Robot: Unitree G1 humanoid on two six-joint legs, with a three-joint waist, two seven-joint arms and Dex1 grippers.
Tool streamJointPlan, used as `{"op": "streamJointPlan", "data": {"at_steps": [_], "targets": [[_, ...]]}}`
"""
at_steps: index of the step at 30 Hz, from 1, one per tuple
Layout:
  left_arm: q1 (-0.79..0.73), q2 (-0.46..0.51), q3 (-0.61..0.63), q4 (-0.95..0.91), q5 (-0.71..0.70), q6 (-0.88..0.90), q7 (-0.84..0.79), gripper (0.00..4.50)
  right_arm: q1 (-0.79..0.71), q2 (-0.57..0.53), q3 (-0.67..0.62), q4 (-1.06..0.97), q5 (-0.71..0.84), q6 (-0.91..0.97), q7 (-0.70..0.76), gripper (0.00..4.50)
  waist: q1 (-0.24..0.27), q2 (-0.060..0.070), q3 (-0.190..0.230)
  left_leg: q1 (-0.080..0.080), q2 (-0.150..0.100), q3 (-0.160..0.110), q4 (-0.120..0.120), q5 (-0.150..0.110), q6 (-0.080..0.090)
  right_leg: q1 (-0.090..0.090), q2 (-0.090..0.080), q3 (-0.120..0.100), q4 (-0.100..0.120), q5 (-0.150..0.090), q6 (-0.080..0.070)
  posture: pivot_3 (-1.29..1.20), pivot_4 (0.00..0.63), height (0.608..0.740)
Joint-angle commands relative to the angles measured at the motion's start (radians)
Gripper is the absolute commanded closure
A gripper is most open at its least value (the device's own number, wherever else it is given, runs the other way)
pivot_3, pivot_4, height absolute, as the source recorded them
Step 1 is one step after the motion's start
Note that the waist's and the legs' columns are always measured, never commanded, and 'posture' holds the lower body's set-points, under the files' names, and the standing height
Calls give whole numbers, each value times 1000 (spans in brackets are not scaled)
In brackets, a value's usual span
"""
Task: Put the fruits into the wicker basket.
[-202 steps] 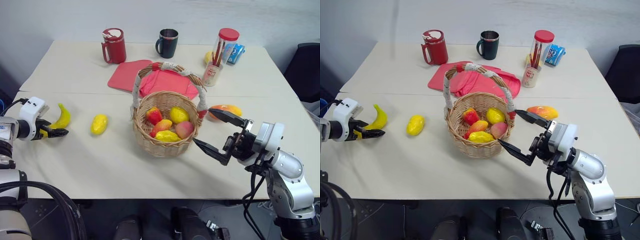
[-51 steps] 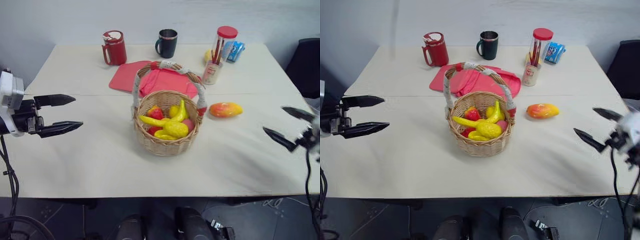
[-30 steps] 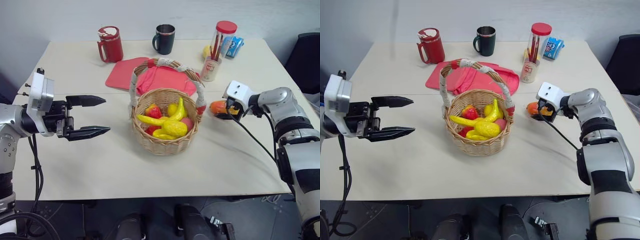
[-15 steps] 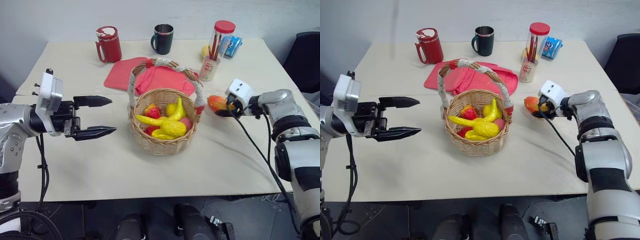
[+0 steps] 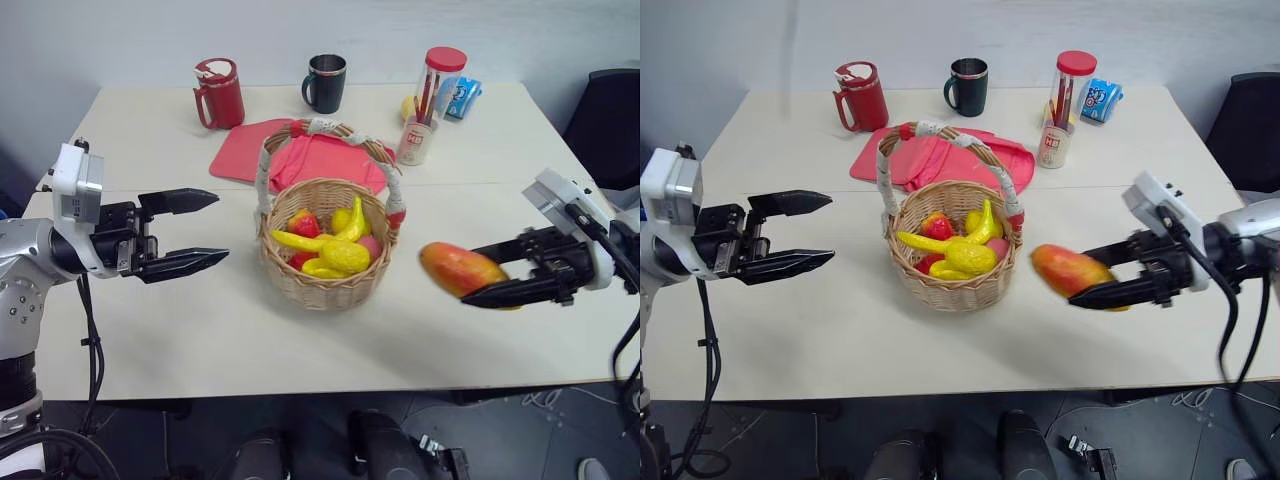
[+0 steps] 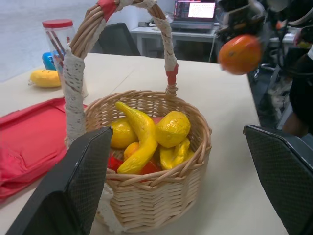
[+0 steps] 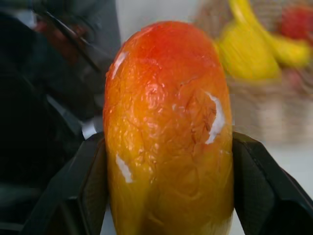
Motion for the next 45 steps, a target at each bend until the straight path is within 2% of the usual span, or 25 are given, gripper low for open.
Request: {"op": "streamJointPlan", "data": {"at_steps": [1, 6, 9, 11, 12, 13, 14, 15, 20, 23, 25, 28, 31, 35, 37, 41, 44, 45], "targets": [[5, 2, -40, 60, 52, -58, -40, 0, -112, 305, 75, -121, -35, 50, -439, 1661, -6, -1, -1, 0, 1, 0, 0, 1, -2, -1, 0, 1, 2, 0, -2, 0, 150, 740], [40, 4, -34, 57, 61, -74, -44, 0, -206, 564, 131, -102, -114, 151, -767, 1661, 14, -1, 0, -20, -2, -1, 3, 3, 0, -22, 0, 0, 12, -1, -3, 0, 150, 740], [72, 3, -14, 17, 47, -64, -26, 0, -207, 607, 191, -97, -223, 107, -875, 1661, 12, -2, -1, -23, -4, -1, 3, 2, 3, -23, -1, -4, 11, -1, -3, 0, 150, 740], [92, 4, -1, -8, 37, -57, -14, 0, -197, 578, 243, -115, -264, 75, -869, 956, 11, -2, -1, -23, -6, 1, 3, 1, 5, -22, -3, -4, 9, -1, -3, 0, 150, 740], [100, 6, 4, -18, 33, -54, -11, 0, -193, 577, 248, -120, -272, 61, -869, 800, 10, -2, -1, -23, -6, 1, 3, 1, 7, -21, -3, -4, 6, 1, 0, 0, 150, 740], [108, 7, 10, -28, 28, -50, -7, 0, -189, 577, 248, -124, -276, 50, -866, 440, 9, -2, -1, -23, -6, 1, 3, 2, 7, -21, -2, -3, 5, 2, 1, 0, 150, 740], [115, 9, 15, -35, 25, -46, -4, 0, -182, 577, 242, -134, -270, 7, -835, 111, 9, -2, -1, -23, -6, 2, 3, 2, 7, -20, -2, -3, 5, 2, 1, 0, 150, 740], [120, 9, 20, -41, 22, -43, -1, 0, -167, 571, 234, -155, -245, -25, -785, 42, 9, -2, -1, -23, -5, 1, 3, 2, 7, -20, -2, -3, 5, 2, 1, 0, 150, 740], [126, -11, 44, -49, 30, -65, 38, 0, -56, 498, 203, -251, -178, -120, -637, 42, 11, -2, -1, -22, -4, 0, 2, 2, 6, -20, 0, -4, 5, 2, 1, 0, 150, 740], [134, 0, 45, -52, 21, -53, 29, 0, 97, 369, 108, -304, -66, -183, -415, 42, 14, -2, -1, -22, -4, 1, 2, 2, 7, -20, 0, -4, 5, 2, 1, 0, 150, 740], [140, 4, 45, -56, 19, -50, 23, 0, 182, 315, 48, -307, -31, -219, -353, 42, 19, -2, -1, -22, -4, -1, 2, 1, 8, -18, 0, -5, 3, 2, 1, 0, 150, 740], [134, 15, 50, -47, 33, -80, 6, 0, 351, 179, -96, -187, -73, -327, -203, 42, 20, -3, -1, -20, -5, 0, 2, 1, 9, -16, -1, -5, 2, 2, 2, 0, 150, 740], [122, 33, 55, -34, 36, -82, -4, 0, 425, 103, -177, -3, -161, -487, -111, 42, 24, -4, 0, -14, -5, 0, 2, 0, 10, -7, 0, -6, -6, 3, 2, 0, 150, 740], [124, 39, 47, -33, 34, -81, -8, 0, 349, 70, -148, 182, -201, -554, -49, 42, 10, -4, 0, -3, -4, 2, -1, -1, 10, 0, 0, -4, -7, 2, 2, 0, 150, 740], [128, 35, 39, -40, 27, -71, -7, 0, 242, 122, -120, 256, -226, -614, -74, 42, 4, -4, 0, -3, -3, 3, -1, 0, 8, -1, 1, -2, -5, 2, 2, 0, 150, 740], [129, 29, 29, -50, 21, -65, -3, 0, 60, 226, -50, 323, -227, -603, -107, 42, 2, -3, 1, -3, -2, 4, -1, 0, 5, -4, 1, -1, -2, 1, 0, 0, 150, 740], [120, 24, 18, -57, 20, -61, -3, 0, -29, 252, 57, 362, -266, -583, -53, 42, 9, -2, 1, -4, -1, 4, -1, 0, 4, -5, 1, -1, -1, 1, -1, 0, 150, 740], [117, 22, 14, -60, 18, -60, -3, 0, -54, 266, 74, 380, -266, -578, -46, 213, 11, -2, 1, -4, -1, 4, -1, 0, 4, -5, 1, -1, -1, 1, -1, 0, 150, 740]]}}
